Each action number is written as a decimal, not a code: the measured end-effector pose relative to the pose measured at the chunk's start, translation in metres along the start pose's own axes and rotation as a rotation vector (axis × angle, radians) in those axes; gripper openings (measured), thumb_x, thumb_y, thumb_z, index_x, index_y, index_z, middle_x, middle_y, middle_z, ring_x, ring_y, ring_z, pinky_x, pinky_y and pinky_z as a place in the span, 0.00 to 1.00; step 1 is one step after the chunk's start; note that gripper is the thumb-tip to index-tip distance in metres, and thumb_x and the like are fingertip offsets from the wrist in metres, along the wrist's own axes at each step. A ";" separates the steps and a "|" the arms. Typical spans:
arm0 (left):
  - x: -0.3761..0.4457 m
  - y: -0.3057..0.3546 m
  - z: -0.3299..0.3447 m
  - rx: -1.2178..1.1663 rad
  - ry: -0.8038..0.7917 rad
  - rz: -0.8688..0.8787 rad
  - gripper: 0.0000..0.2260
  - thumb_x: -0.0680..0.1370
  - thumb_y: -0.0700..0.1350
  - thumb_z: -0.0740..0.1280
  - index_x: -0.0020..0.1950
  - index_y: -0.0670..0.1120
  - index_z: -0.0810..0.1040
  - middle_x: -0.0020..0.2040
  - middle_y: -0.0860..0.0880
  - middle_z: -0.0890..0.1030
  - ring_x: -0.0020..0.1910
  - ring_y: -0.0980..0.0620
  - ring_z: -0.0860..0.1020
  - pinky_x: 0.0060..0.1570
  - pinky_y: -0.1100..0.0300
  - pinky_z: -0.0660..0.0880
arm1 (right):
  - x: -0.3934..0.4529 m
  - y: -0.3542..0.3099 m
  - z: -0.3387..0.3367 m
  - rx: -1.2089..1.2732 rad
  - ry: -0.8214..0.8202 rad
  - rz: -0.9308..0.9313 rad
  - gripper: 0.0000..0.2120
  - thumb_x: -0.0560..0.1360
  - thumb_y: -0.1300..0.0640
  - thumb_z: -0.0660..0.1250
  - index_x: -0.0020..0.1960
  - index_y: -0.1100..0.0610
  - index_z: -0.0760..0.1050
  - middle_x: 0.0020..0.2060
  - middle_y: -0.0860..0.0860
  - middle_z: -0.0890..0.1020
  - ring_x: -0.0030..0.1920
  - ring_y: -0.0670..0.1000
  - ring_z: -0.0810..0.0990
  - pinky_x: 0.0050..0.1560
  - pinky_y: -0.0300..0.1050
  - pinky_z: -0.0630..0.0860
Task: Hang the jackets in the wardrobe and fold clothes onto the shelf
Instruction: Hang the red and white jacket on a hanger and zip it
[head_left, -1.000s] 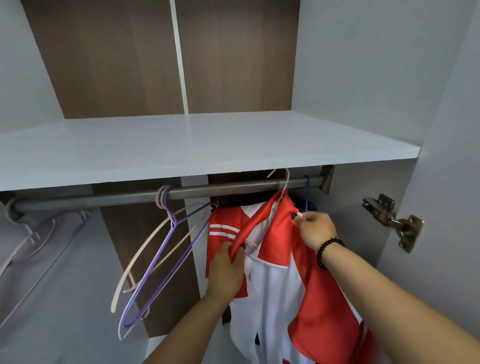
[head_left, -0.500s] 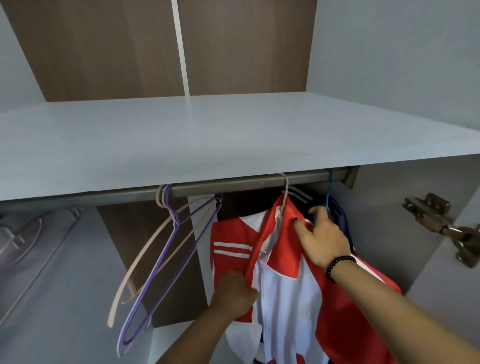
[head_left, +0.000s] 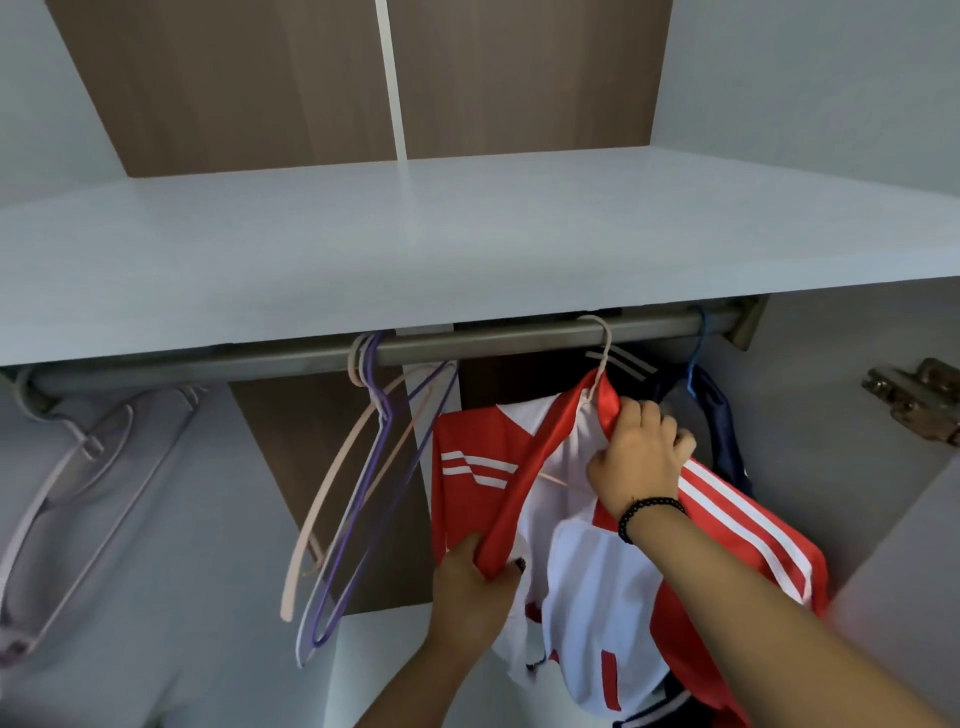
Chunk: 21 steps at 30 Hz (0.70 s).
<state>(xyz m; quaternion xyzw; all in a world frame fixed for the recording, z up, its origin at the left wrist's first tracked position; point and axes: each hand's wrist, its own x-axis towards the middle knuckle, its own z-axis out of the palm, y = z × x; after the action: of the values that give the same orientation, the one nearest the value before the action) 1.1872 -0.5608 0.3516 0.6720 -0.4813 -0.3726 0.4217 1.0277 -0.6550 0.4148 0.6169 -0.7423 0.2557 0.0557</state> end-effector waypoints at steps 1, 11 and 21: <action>-0.003 -0.002 0.000 -0.048 0.014 -0.011 0.16 0.73 0.43 0.74 0.59 0.48 0.78 0.52 0.50 0.82 0.51 0.47 0.81 0.59 0.52 0.77 | -0.002 0.002 -0.003 0.040 0.027 -0.028 0.26 0.66 0.67 0.65 0.64 0.62 0.70 0.60 0.59 0.72 0.62 0.62 0.68 0.64 0.55 0.57; -0.047 0.000 -0.003 -0.482 0.273 -0.157 0.08 0.67 0.47 0.79 0.44 0.52 0.83 0.39 0.53 0.85 0.39 0.53 0.83 0.39 0.64 0.77 | -0.036 0.019 -0.040 0.321 0.288 -0.254 0.18 0.66 0.72 0.68 0.55 0.65 0.76 0.46 0.61 0.77 0.47 0.63 0.75 0.48 0.57 0.74; -0.088 0.022 -0.024 -0.285 0.111 -0.169 0.19 0.65 0.42 0.78 0.53 0.51 0.78 0.43 0.52 0.82 0.40 0.53 0.81 0.36 0.63 0.77 | -0.047 0.024 -0.047 0.339 0.005 -0.069 0.12 0.69 0.72 0.61 0.51 0.66 0.70 0.52 0.64 0.72 0.43 0.63 0.74 0.39 0.51 0.69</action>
<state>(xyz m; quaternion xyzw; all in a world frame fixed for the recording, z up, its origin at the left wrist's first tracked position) 1.1791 -0.4753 0.3892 0.6632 -0.3414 -0.4335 0.5056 1.0054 -0.5892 0.4296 0.6418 -0.6668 0.3768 -0.0388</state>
